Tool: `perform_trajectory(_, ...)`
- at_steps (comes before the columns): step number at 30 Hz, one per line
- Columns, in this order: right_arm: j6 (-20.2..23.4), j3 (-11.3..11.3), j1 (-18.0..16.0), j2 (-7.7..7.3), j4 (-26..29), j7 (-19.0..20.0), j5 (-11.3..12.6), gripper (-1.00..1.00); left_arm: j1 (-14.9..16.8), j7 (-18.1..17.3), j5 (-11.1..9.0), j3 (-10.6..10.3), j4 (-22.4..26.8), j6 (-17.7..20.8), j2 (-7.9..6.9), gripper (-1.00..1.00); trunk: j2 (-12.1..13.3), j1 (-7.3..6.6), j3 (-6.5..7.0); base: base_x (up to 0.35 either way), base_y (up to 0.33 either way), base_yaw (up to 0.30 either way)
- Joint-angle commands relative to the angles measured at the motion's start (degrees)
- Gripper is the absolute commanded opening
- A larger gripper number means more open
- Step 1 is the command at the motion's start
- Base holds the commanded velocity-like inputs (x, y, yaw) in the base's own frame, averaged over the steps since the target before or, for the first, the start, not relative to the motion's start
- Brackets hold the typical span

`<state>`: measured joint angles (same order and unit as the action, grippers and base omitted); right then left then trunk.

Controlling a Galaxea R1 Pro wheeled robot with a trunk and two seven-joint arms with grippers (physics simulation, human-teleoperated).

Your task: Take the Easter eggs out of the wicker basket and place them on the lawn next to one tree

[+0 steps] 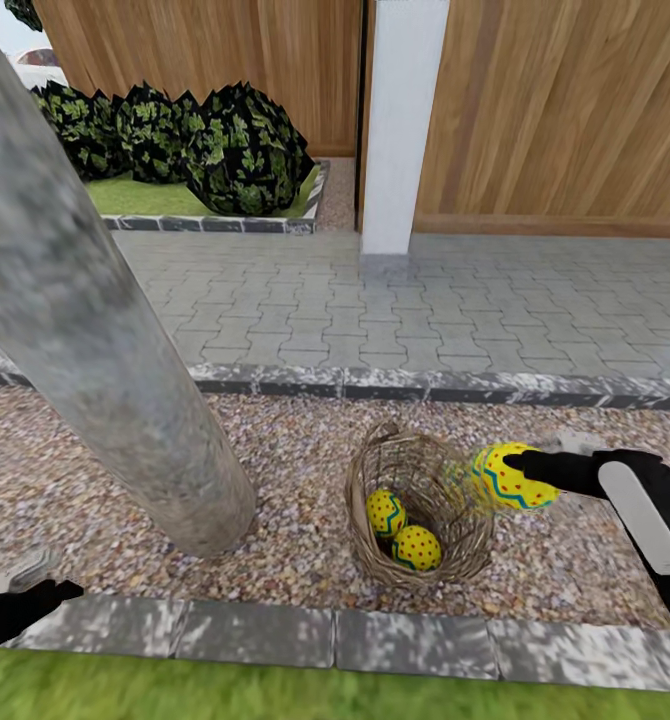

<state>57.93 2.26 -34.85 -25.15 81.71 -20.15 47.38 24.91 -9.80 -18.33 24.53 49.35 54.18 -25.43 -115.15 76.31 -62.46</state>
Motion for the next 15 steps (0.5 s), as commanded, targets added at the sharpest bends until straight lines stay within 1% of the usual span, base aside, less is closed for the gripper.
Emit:
perform_trajectory(1, -0.01, -0.50, 0.59, -0.43, -0.09, -2.05, 0.62, -1.00, 0.05, -0.57, 0.49, 0.12, -0.41, -0.28, 0.02, 1.00, 0.40, -0.23, 0.14, 0.000, 0.000, 0.000)
perform_trajectory(3, -0.01, -2.53, 2.51, -0.87, -0.35, -6.85, 0.05, -1.00, 0.05, -0.57, 0.49, 0.09, -0.78, -0.80, 0.09, 1.00, 1.20, -0.67, 0.50, 0.000, 0.000, 0.000)
perform_trajectory(5, -0.01, -3.96, 4.26, -0.94, -0.48, -10.68, 0.00, -1.00, 0.05, -0.58, 0.49, 0.05, -1.48, -0.89, 0.10, 1.00, 2.00, -1.11, 0.86, 0.000, 0.000, 0.000)
perform_trajectory(6, -0.01, -4.30, 4.83, -0.95, -0.84, -11.77, -0.01, -1.00, 0.05, -0.59, 0.49, 0.02, -1.86, -0.91, 0.10, 1.00, 2.40, -1.33, 1.04, 0.000, 0.000, 0.000)
perform_trajectory(8, -0.08, -4.91, 6.05, -0.95, -3.57, -12.94, -0.04, -1.00, 0.05, -0.61, 0.49, -0.47, -2.62, -0.92, 0.06, 1.00, 3.20, -1.77, 1.40, 0.000, 0.000, 0.000)
perform_trajectory(10, -0.47, -5.04, 6.51, -0.89, -9.72, -13.09, -0.08, -1.00, 0.05, -0.58, 0.49, -2.13, -3.75, -1.05, 0.07, 1.00, 4.01, -2.21, 1.76, 0.000, 0.000, 0.000)
perform_trajectory(11, -1.22, -5.07, 6.61, -0.85, -17.29, -12.71, -0.16, -1.00, 0.05, -0.64, 0.49, -2.88, -6.78, -4.11, 0.03, 1.00, 4.41, -2.43, 1.94, 0.000, 0.000, 0.000)
perform_trajectory(12, -1.47, -4.99, 6.62, -0.82, -20.00, -12.48, -0.17, -1.00, 0.05, -0.65, 0.49, -3.10, -8.20, -5.41, 0.03, 1.00, 4.81, -2.65, 2.12, 0.000, 0.000, 0.000)
perform_trajectory(13, -6.59, -3.21, 6.64, -0.60, -30.69, -8.66, -4.07, -1.00, 0.05, -0.66, 0.56, -3.76, -12.02, -7.87, 0.08, 1.00, 5.21, -2.87, 2.30, 0.000, 0.000, 0.000)
perform_trajectory(14, -11.34, -0.76, 6.64, -0.46, -35.85, -5.03, -8.96, -1.00, 0.05, -0.66, 0.57, -4.38, -14.33, -9.68, 0.10, 1.00, 5.61, -3.09, 2.48, 0.000, 0.000, 0.000)
perform_trajectory(15, -20.13, 1.71, 6.64, -0.40, -46.16, 1.81, -15.15, -1.00, 0.05, -0.66, 0.51, -6.60, -16.63, -12.68, 0.11, 1.00, 6.01, -3.31, 2.66, 0.000, 0.000, 0.000)
